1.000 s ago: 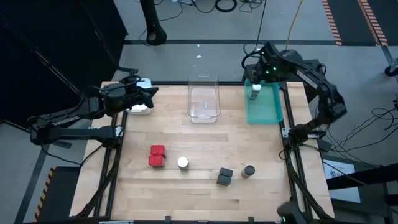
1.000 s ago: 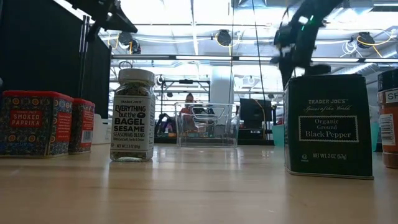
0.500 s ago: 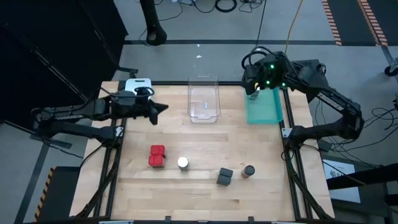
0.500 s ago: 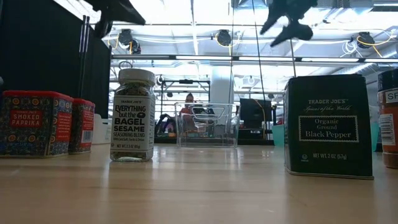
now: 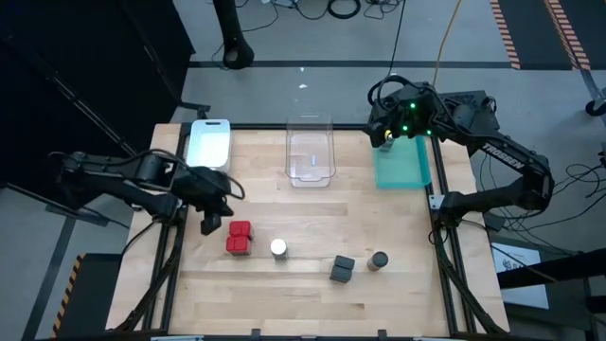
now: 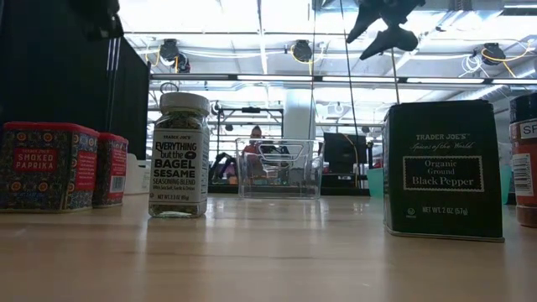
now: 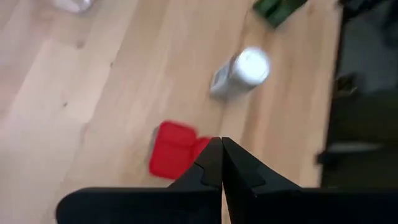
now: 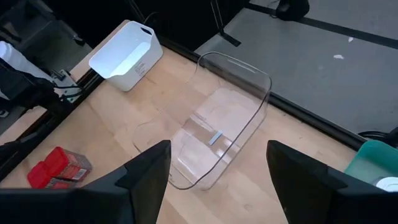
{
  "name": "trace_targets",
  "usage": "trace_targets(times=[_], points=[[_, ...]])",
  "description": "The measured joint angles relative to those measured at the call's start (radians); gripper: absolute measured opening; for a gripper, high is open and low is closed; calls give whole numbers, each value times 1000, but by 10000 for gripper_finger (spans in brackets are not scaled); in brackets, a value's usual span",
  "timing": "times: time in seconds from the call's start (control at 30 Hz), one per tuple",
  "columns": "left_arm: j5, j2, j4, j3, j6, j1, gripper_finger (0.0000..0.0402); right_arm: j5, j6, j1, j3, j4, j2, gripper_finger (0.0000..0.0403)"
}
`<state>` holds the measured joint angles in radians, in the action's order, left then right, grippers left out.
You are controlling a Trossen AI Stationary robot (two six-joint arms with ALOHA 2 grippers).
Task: Sort spices by type
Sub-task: Put the top red seasoning can into the white bin
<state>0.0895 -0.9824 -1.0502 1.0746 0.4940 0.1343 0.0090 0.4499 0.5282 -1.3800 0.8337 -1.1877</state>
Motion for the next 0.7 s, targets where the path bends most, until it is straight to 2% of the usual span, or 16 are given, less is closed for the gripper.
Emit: trace_targets(times=[0.23,0.5,0.7], points=[[-37,-34,25,-123,-57,65,4,56,7,-10,0,0,0,247],[-69,-43,189,-243,-62,69,4,73,7,-15,0,2,0,247],[-69,-44,237,-332,-55,73,4,98,9,-15,0,1,0,247]])
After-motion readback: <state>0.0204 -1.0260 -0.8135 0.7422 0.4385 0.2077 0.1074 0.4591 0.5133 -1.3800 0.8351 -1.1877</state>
